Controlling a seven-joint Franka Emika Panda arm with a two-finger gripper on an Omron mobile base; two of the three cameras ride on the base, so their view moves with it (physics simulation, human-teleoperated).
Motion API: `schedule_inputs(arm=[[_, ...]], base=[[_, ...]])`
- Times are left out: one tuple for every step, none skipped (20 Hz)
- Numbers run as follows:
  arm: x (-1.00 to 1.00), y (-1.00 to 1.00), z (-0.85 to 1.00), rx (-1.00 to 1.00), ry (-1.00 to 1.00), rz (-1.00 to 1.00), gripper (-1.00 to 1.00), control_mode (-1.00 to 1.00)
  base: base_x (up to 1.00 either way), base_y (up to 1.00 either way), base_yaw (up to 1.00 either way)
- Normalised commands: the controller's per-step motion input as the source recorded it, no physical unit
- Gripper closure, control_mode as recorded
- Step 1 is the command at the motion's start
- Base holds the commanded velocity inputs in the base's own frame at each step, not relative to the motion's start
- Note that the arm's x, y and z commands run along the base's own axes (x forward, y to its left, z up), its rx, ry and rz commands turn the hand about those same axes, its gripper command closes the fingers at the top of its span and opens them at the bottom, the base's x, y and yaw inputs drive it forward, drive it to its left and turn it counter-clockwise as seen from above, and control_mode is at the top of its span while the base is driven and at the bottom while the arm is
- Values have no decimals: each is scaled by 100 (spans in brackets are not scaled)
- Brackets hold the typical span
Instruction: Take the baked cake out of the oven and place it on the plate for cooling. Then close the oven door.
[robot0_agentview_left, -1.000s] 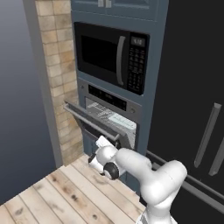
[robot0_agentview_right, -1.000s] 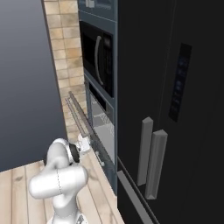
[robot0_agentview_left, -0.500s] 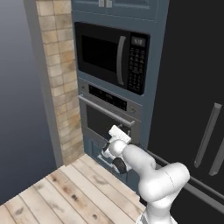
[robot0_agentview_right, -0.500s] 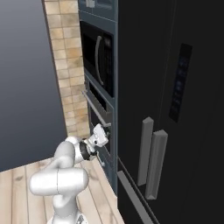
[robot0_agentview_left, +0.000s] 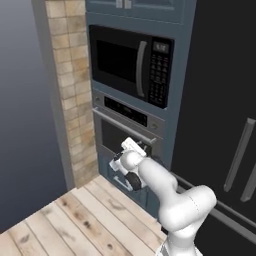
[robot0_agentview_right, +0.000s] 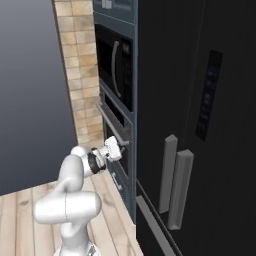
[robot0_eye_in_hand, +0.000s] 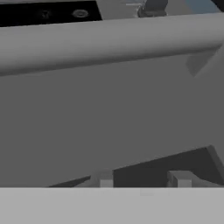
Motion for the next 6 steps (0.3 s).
schedule_inputs(arm=[[100,-100,0,36,21,-14,-100,-100],[100,-100,6,39,25,-12,-100,-100],[100,-100,14,41,27,-9,-100,-100],[100,-100,35,45,30,-6,-100,-100],[100,-100,49,49,30,-4,-100,-100],[100,-100,53,53,34,-2,-100,-100]], base=[[0,0,0],[0,0,0],[0,0,0],[0,0,0],[0,0,0],[0,0,0]])
